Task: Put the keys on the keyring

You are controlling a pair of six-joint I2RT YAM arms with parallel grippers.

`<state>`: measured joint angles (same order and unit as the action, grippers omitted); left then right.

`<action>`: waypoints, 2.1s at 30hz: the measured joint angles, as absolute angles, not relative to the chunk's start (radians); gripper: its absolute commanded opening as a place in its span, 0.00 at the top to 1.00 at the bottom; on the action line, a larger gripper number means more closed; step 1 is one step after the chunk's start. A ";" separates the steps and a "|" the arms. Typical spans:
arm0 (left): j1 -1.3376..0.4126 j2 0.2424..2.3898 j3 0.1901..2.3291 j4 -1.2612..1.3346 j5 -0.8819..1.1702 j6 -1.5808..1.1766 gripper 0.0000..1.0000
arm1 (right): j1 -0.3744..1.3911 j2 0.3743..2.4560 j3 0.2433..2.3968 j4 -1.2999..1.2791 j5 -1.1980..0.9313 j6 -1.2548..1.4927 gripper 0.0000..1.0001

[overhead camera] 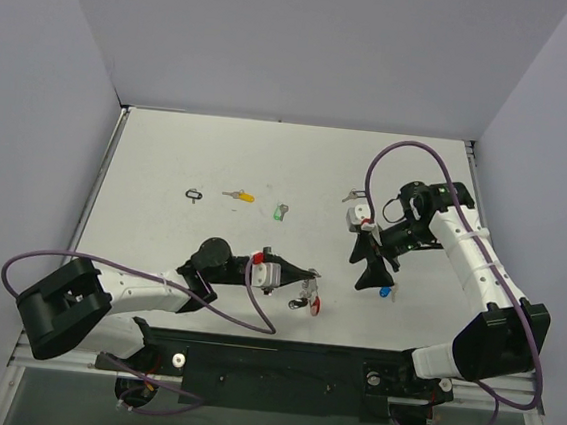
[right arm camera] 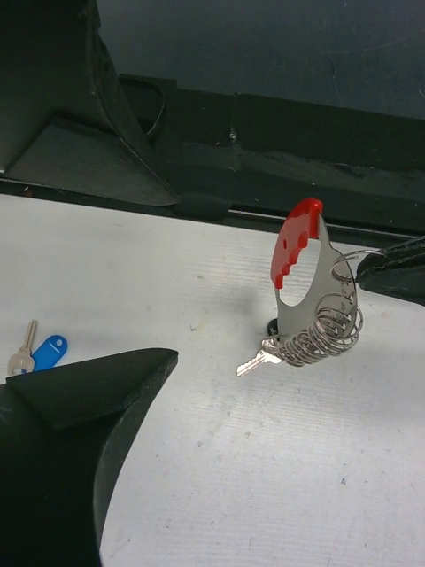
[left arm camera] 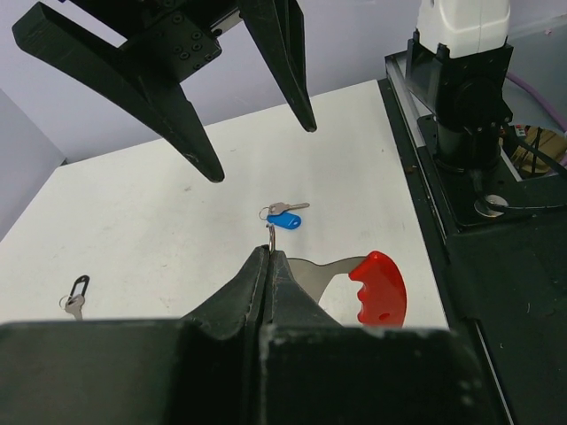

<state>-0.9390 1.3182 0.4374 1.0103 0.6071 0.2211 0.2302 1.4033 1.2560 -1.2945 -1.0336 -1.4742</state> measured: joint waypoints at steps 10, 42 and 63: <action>-0.887 1.239 0.471 0.863 0.577 0.149 1.00 | 0.187 1.385 1.256 -1.215 -0.913 -1.275 0.40; -0.673 0.926 0.711 0.157 0.602 0.195 1.00 | -0.011 1.330 0.863 -0.579 -0.396 -0.498 0.59; -0.673 0.933 0.704 0.145 0.591 0.221 1.00 | 0.042 1.540 0.862 -0.525 -0.289 -0.411 0.73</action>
<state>-0.6735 0.9325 0.7036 0.1452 0.5911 0.2211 0.0422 1.5402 0.8623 -0.5247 -0.2890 -0.4114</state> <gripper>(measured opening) 0.019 0.278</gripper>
